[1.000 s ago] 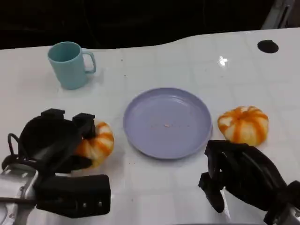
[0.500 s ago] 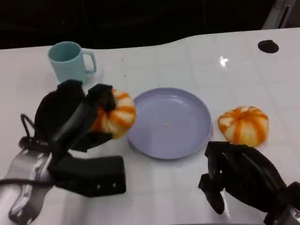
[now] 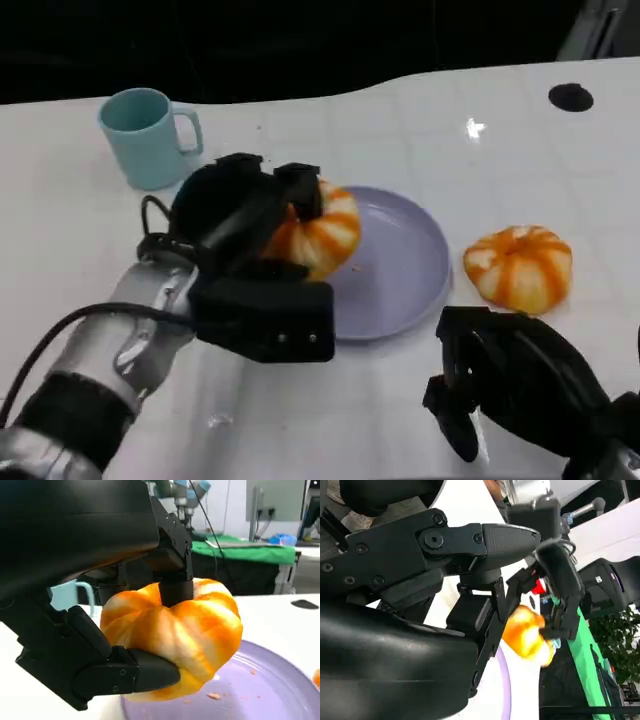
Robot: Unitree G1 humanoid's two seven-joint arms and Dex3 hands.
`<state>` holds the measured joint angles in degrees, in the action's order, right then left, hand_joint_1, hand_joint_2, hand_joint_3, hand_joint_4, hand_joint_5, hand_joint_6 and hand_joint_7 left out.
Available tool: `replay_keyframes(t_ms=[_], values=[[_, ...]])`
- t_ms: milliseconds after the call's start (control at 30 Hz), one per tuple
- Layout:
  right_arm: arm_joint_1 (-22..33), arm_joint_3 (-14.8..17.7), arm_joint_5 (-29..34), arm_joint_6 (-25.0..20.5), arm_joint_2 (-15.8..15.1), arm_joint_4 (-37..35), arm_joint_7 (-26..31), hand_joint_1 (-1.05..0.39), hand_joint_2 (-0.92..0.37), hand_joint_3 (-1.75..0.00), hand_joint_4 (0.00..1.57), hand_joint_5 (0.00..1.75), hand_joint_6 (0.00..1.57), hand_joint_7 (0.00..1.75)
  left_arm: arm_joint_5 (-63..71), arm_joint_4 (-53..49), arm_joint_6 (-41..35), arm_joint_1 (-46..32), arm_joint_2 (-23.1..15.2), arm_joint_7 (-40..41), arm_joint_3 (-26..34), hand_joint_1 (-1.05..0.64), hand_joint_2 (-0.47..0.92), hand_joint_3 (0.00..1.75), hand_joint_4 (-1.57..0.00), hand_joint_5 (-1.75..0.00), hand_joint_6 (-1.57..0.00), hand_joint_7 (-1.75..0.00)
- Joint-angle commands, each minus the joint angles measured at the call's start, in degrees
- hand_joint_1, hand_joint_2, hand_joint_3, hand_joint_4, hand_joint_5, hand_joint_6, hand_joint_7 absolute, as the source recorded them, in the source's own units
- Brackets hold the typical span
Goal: Grasp the bread from the table and place it into the plate.
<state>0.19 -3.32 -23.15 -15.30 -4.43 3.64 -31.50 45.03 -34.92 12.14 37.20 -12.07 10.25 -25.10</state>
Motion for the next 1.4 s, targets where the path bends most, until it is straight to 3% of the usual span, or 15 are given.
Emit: replay_keyframes(t_ms=[33,167,267,333,400,500,600,700,933,1267,1300,1400], values=[[0.6,0.3,-0.3,0.1,-0.6,1.2,0.1,-0.92,-0.92,-0.43,1.30,1.58,1.09,1.53,-0.8,-5.3,1.5,3.1,1.7,1.9,-1.0,-0.22,0.52,1.10,-0.94,-1.75,-0.78,-1.72],[0.7,0.3,-0.6,0.1,-0.5,1.0,-0.1,-0.92,-0.92,-0.41,1.30,1.58,1.10,1.52,-1.7,-9.1,3.0,4.6,2.7,1.9,-1.7,-0.22,0.48,1.21,-0.96,-1.75,-0.79,-1.74],[0.6,0.3,-0.7,-0.1,-0.3,0.9,-0.1,-0.93,-0.92,-0.40,1.31,1.58,1.10,1.52,-2.9,-11.1,2.5,5.7,3.2,-1.0,-1.9,-0.23,0.54,0.93,-0.81,-1.74,-0.80,-1.16],[0.6,0.4,-0.9,0.0,-0.3,0.8,-0.2,-0.92,-0.92,-0.39,1.30,1.57,1.09,1.52,-3.1,-11.8,1.2,6.4,3.2,-3.9,-2.3,-0.26,0.67,0.67,-0.70,-1.68,-0.80,-0.74],[0.6,0.2,-0.5,0.4,-0.4,0.7,-0.2,-0.92,-0.92,-0.40,1.31,1.58,1.10,1.53,-2.9,-12.2,0.6,7.0,2.8,-6.8,-3.2,-0.31,0.85,0.31,-0.55,-1.38,-0.73,-0.29],[0.7,0.3,-0.8,0.3,-0.3,0.8,-0.3,-0.92,-0.92,-0.40,1.31,1.58,1.10,1.53,-1.1,-11.3,-1.2,7.5,1.8,-10.6,-5.2,-0.47,0.91,0.21,-0.37,-0.68,-0.51,-0.04],[0.9,0.1,-0.5,0.5,-0.2,1.1,-0.1,-0.92,-0.92,-0.40,1.31,1.58,1.10,1.53,0.2,-10.4,-2.0,7.7,0.8,-13.1,-6.7,-0.64,0.92,0.22,-0.20,-0.42,-0.32,0.00],[0.8,0.1,-0.4,0.7,-0.4,1.0,-0.3,-0.92,-0.92,-0.41,1.31,1.58,1.10,1.53,0.9,-9.5,-2.3,7.5,0.1,-14.3,-7.8,-0.80,0.92,0.26,-0.04,-0.33,-0.20,0.00],[0.7,0.2,-0.7,0.0,-0.3,1.2,0.0,-0.92,-0.92,-0.39,1.30,1.58,1.09,1.52,0.7,-6.1,-2.8,6.2,-1.2,-15.6,-7.7,-0.88,0.92,0.33,0.00,-0.18,-0.17,0.00],[0.8,0.1,-0.5,-0.1,-0.3,1.6,0.3,-0.91,-0.92,-0.40,1.30,1.58,1.09,1.53,-2.9,-0.1,0.3,2.6,-3.2,-14.0,-4.5,-0.86,0.92,0.33,-0.05,-0.25,-0.22,-0.03],[0.8,0.1,-0.4,-0.1,-0.3,1.7,0.4,-0.92,-0.92,-0.41,1.30,1.58,1.09,1.53,-4.4,1.2,0.9,1.6,-3.5,-14.2,-3.4,-0.83,0.92,0.32,-0.03,-0.41,-0.24,-0.04],[0.8,0.0,-0.5,-0.6,-0.2,2.0,0.8,-0.92,-0.92,-0.41,1.30,1.58,1.09,1.53,-12.1,5.3,2.1,-2.3,-2.9,-16.4,1.4,-0.73,0.92,0.23,-0.03,-0.61,-0.32,-0.07]])
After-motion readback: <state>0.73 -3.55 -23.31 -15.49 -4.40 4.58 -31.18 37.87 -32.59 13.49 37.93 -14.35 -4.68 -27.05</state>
